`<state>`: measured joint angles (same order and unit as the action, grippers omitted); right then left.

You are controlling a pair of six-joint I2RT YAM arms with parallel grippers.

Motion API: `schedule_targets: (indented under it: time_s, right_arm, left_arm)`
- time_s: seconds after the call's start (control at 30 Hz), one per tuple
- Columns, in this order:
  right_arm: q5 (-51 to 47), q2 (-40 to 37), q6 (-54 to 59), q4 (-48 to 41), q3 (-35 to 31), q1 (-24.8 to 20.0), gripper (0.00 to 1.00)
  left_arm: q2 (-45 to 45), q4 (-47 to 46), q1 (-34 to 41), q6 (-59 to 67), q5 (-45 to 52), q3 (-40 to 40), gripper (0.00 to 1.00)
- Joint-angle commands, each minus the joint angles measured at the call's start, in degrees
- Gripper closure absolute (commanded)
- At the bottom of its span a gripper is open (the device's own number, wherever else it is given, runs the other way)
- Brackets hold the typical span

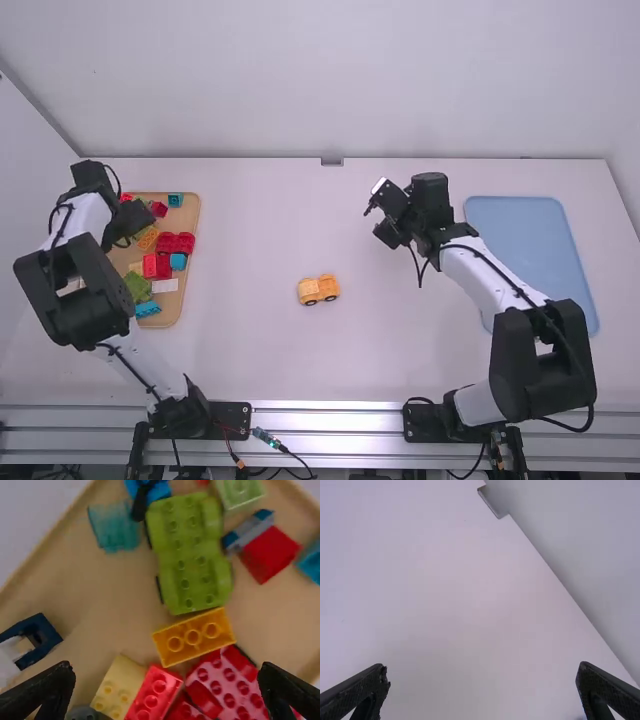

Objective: Assemble lego blocks to make yellow taxi

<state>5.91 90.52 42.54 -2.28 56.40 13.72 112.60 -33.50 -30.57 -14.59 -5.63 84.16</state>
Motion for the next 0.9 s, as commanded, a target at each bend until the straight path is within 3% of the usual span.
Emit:
schedule_targets:
  time_s: [0.0,0.1,0.3,0.4,0.6,0.67,0.7,0.87]
  right_arm:
    - [0.5,-1.03,1.01,0.13,1.49,0.02,0.01]
    - [0.26,-1.03,0.98,0.09,1.49,0.02,0.01]
    - [0.52,-1.03,0.74,-0.09,1.4,-0.59,0.01]
    - [0.7,-1.03,0.79,-0.11,1.4,-0.61,0.01]
    - [0.7,-1.03,1.01,-0.13,1.4,-0.5,0.01]
    - [0.92,-1.03,0.98,-0.2,1.4,-0.61,0.01]
    - [1.03,-1.03,0.98,-0.28,1.4,-0.61,0.01]
    - [1.79,-1.03,0.98,-1.27,1.4,-0.61,0.01]
  left_arm:
    - [2.75,0.07,-1.03,-1.06,3.1,-1.68,0.04]
    - [2.97,1.33,-1.38,-0.84,3.06,-3.28,0.16]
    - [2.97,2.49,-1.27,-1.26,-2.71,-6.32,0.15]
    - [2.97,2.54,-1.62,-1.26,-2.82,-7.63,0.23]
    - [2.97,3.23,-1.64,-1.28,-2.82,-7.89,0.22]
    - [2.97,3.78,-1.92,-1.24,-2.84,-7.72,0.05]
    - [2.97,3.82,-1.92,-1.15,-3.06,-7.65,0.02]
    - [2.97,3.78,-1.6,1.58,-5.99,-7.19,0.03]
